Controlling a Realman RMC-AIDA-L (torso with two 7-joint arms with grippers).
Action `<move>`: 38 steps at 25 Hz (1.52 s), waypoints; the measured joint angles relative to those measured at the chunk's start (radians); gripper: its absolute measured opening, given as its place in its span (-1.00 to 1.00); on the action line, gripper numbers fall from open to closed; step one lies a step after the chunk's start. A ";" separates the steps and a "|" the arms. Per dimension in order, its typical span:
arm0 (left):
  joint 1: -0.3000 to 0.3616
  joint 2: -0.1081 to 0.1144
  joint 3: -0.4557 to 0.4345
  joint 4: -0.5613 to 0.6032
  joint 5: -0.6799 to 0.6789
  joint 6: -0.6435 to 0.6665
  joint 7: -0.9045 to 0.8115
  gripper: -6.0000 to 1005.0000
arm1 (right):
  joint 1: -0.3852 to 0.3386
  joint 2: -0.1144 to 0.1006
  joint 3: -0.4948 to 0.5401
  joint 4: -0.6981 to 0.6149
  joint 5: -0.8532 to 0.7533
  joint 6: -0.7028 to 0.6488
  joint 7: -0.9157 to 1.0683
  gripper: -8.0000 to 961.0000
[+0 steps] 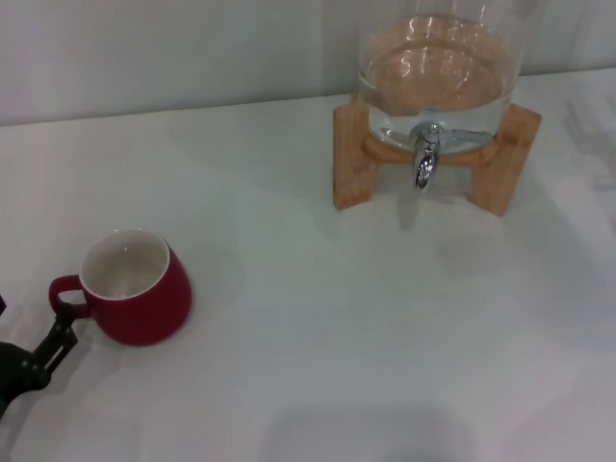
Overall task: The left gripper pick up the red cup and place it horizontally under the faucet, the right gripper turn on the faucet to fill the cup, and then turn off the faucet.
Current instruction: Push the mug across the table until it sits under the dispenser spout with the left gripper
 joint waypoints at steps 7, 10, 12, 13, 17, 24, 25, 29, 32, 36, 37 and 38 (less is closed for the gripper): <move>-0.017 0.006 0.000 0.000 0.001 0.023 -0.014 0.70 | 0.000 0.002 0.000 0.000 0.000 0.000 0.000 0.29; -0.025 0.006 -0.003 0.000 0.002 0.036 -0.015 0.67 | 0.000 0.001 0.000 0.000 0.000 0.001 0.000 0.29; -0.030 0.007 -0.005 0.000 0.002 0.042 -0.015 0.65 | 0.000 0.001 0.000 0.000 0.000 0.001 0.000 0.29; -0.033 0.008 -0.006 0.000 0.003 0.049 -0.015 0.65 | 0.000 0.001 0.000 0.000 0.000 0.001 0.000 0.29; -0.049 0.010 -0.005 0.000 0.004 0.071 -0.015 0.61 | 0.000 0.001 0.000 0.000 0.000 0.002 0.000 0.29; -0.062 0.010 -0.007 -0.001 0.003 0.079 -0.012 0.55 | 0.002 0.002 0.000 0.000 0.000 0.002 0.000 0.29; -0.063 0.010 -0.008 -0.002 0.003 0.079 -0.011 0.55 | 0.002 0.003 0.000 0.000 0.000 0.002 0.000 0.29; -0.070 0.011 -0.006 -0.002 0.005 0.080 -0.008 0.51 | 0.005 0.003 0.000 0.000 0.000 0.001 0.000 0.29; -0.071 0.012 -0.007 -0.002 0.003 0.082 -0.006 0.49 | 0.011 0.003 0.000 0.000 0.000 0.001 0.000 0.29; -0.071 0.011 -0.008 -0.005 0.004 0.078 0.005 0.38 | 0.012 0.003 0.000 0.000 0.000 0.001 0.000 0.29; -0.070 0.011 -0.008 -0.008 0.004 0.076 0.005 0.34 | 0.012 0.003 0.000 0.000 0.000 0.001 0.000 0.29; -0.070 0.011 -0.008 -0.011 0.004 0.075 0.006 0.30 | 0.012 0.003 0.000 0.000 0.000 0.001 0.000 0.29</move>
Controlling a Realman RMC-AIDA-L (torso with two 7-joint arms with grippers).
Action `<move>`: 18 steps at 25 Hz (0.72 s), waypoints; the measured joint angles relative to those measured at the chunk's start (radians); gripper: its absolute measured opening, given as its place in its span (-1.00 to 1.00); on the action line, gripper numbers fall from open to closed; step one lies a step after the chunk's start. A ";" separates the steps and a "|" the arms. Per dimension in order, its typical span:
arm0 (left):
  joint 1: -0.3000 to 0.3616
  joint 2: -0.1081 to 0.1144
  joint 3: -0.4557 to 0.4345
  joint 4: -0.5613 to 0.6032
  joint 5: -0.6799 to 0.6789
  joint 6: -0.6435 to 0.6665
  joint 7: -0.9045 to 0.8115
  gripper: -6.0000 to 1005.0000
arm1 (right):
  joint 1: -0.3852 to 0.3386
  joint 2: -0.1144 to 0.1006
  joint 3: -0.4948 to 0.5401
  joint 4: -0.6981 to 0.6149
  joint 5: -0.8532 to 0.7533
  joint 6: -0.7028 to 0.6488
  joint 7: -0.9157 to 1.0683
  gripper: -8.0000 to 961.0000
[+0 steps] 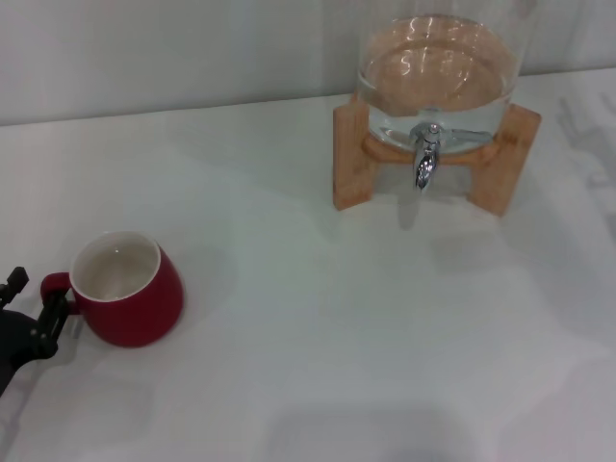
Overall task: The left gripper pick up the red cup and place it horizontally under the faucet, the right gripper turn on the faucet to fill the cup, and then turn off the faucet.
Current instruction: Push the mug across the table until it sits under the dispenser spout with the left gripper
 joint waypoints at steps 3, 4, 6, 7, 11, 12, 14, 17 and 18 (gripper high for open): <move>0.001 0.000 0.000 -0.003 -0.001 -0.002 0.000 0.17 | 0.000 0.000 0.000 0.000 0.000 0.000 0.000 0.29; 0.001 0.000 0.000 -0.004 -0.001 -0.003 0.000 0.12 | 0.000 0.000 0.000 0.000 0.000 0.000 0.000 0.29; 0.001 0.000 0.000 -0.004 0.001 -0.004 0.001 0.04 | 0.000 0.000 0.000 0.000 0.000 0.000 0.000 0.29; 0.001 0.000 0.000 -0.005 0.002 -0.005 0.001 0.00 | 0.000 0.000 0.000 0.000 0.000 0.000 0.000 0.29; 0.000 0.000 0.000 -0.005 -0.001 -0.005 0.001 -0.34 | -0.002 0.000 0.000 0.000 0.000 0.000 0.000 0.29; 0.000 0.000 -0.001 -0.005 -0.003 -0.005 0.001 -0.42 | -0.004 0.000 0.000 0.000 0.000 0.000 0.000 0.29; 0.001 0.000 -0.002 -0.007 -0.009 -0.005 0.001 -0.54 | -0.005 0.000 0.000 0.000 0.000 0.000 0.000 0.29; 0.007 -0.001 -0.003 -0.015 -0.025 -0.007 0.001 -0.72 | -0.006 0.000 -0.001 0.000 0.000 0.000 0.000 0.29; 0.008 -0.001 -0.003 -0.017 -0.033 -0.010 0.001 -0.72 | -0.007 0.000 -0.001 0.000 0.000 0.001 0.000 0.29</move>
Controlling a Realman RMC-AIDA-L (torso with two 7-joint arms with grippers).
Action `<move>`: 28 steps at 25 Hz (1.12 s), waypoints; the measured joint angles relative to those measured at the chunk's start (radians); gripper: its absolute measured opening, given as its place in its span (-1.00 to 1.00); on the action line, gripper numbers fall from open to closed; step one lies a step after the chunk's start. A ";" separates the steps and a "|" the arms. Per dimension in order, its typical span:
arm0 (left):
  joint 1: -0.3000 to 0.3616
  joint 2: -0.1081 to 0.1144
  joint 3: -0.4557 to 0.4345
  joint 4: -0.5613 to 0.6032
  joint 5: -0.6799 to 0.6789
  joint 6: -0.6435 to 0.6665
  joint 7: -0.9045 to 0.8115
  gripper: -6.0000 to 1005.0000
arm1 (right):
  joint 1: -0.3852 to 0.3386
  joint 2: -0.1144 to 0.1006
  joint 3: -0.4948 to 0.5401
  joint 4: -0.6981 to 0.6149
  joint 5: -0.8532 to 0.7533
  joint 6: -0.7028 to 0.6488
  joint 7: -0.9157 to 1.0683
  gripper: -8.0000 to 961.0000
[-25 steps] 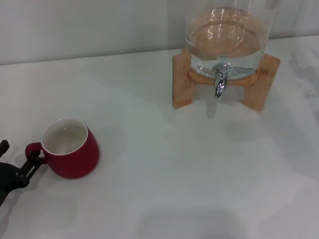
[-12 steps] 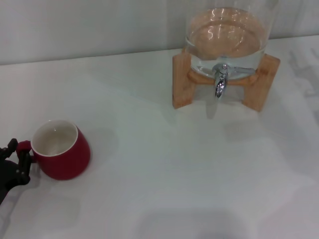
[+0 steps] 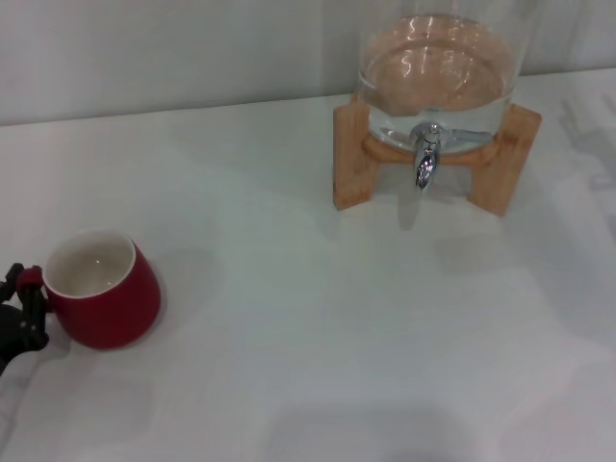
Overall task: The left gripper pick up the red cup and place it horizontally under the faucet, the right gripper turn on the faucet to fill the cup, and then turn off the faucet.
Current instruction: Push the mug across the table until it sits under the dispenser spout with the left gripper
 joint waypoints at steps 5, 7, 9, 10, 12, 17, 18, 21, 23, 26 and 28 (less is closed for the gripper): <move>0.003 -0.001 0.003 -0.026 -0.003 -0.047 -0.001 -0.72 | -0.001 0.001 -0.007 0.000 0.000 0.005 0.000 0.29; 0.004 -0.002 0.009 -0.057 0.006 -0.043 -0.004 -0.72 | -0.001 0.001 -0.016 0.000 0.000 0.008 0.000 0.29; 0.003 -0.003 0.013 -0.098 0.021 -0.018 -0.009 -0.72 | 0.001 0.003 -0.025 0.000 0.000 0.022 0.000 0.29; 0.002 -0.004 0.016 -0.125 0.029 0.007 -0.016 -0.72 | 0.001 0.003 -0.025 0.000 0.000 0.022 0.000 0.29; -0.001 -0.004 0.031 -0.177 0.040 0.064 -0.029 -0.72 | 0.001 0.006 -0.032 0.000 0.000 0.029 0.001 0.29; -0.005 -0.003 0.102 -0.343 0.044 0.255 -0.045 -0.72 | -0.002 0.008 -0.051 -0.004 0.000 0.049 0.001 0.29; -0.006 -0.002 0.118 -0.371 0.044 0.285 -0.045 -0.72 | -0.001 0.008 -0.051 -0.005 0.000 0.051 0.002 0.29; -0.014 -0.001 0.164 -0.434 0.045 0.352 -0.047 -0.72 | 0.000 0.010 -0.055 -0.007 0.000 0.052 0.006 0.29; -0.023 -0.001 0.196 -0.467 0.046 0.393 -0.048 -0.72 | 0.001 0.011 -0.064 -0.007 0.000 0.052 0.007 0.29; -0.041 0.000 0.246 -0.507 0.046 0.449 -0.057 -0.72 | 0.002 0.011 -0.074 -0.007 0.000 0.053 0.008 0.29; -0.055 0.000 0.272 -0.526 0.046 0.480 -0.068 -0.72 | 0.004 0.011 -0.077 -0.007 0.000 0.055 0.008 0.29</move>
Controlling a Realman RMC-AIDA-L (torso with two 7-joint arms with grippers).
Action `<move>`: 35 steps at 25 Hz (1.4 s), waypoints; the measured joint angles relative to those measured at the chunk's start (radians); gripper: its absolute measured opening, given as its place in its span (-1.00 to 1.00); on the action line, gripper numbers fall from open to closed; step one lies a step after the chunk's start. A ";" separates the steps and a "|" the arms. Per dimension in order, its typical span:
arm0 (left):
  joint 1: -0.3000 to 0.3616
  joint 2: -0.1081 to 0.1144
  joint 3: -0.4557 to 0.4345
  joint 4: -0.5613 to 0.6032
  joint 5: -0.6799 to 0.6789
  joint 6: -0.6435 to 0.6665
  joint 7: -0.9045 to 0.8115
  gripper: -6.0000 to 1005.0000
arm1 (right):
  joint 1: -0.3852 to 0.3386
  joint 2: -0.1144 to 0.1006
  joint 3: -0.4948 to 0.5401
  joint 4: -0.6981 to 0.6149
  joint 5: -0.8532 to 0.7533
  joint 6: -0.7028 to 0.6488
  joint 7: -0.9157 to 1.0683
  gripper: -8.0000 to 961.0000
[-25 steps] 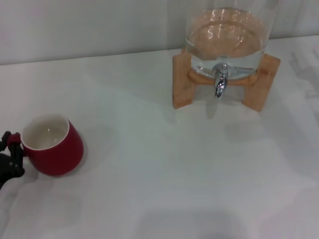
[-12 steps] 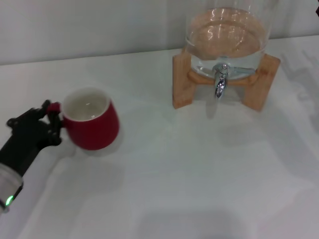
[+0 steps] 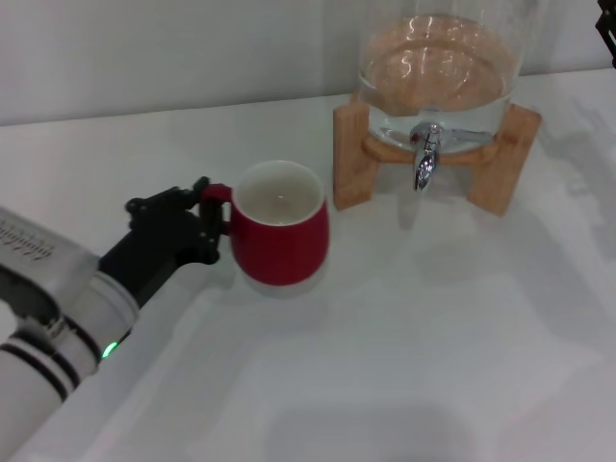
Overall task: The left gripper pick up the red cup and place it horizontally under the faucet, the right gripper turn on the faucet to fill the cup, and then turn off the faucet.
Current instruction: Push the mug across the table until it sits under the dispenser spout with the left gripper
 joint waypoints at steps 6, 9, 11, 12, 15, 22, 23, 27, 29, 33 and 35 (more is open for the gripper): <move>-0.036 0.001 0.063 -0.064 0.001 0.115 -0.019 -0.72 | 0.001 0.001 -0.006 -0.002 0.000 0.018 0.002 0.29; -0.044 0.001 0.081 -0.096 0.007 0.174 -0.021 -0.72 | -0.001 0.001 -0.019 -0.002 0.000 0.025 0.003 0.29; -0.047 0.001 0.090 -0.117 0.013 0.216 -0.025 -0.72 | -0.002 0.001 -0.025 -0.002 0.000 0.030 0.003 0.29; -0.052 0.002 0.100 -0.138 0.016 0.251 -0.029 -0.72 | -0.003 0.001 -0.026 -0.002 0.000 0.033 0.003 0.29; -0.060 0.001 0.107 -0.163 0.016 0.301 -0.032 -0.72 | -0.004 0.001 -0.027 -0.002 0.000 0.044 0.004 0.29; -0.076 -0.001 0.114 -0.249 0.016 0.451 -0.043 -0.72 | -0.006 0.002 -0.057 -0.002 0.000 0.055 0.005 0.29; -0.084 -0.001 0.120 -0.254 0.014 0.470 -0.049 -0.72 | -0.006 0.002 -0.062 -0.002 0.000 0.060 0.005 0.29; -0.123 0.001 0.149 -0.260 0.008 0.519 -0.081 -0.72 | -0.007 0.002 -0.069 -0.002 0.000 0.071 0.005 0.29; -0.134 0.001 0.159 -0.261 0.007 0.525 -0.087 -0.72 | -0.007 0.001 -0.073 -0.002 0.000 0.074 0.005 0.29; -0.153 0.001 0.171 -0.261 0.006 0.539 -0.106 -0.72 | -0.006 0.001 -0.078 -0.002 0.000 0.075 0.005 0.29; -0.166 0.000 0.182 -0.256 0.006 0.545 -0.123 -0.72 | -0.006 0.001 -0.079 -0.002 0.000 0.076 0.005 0.29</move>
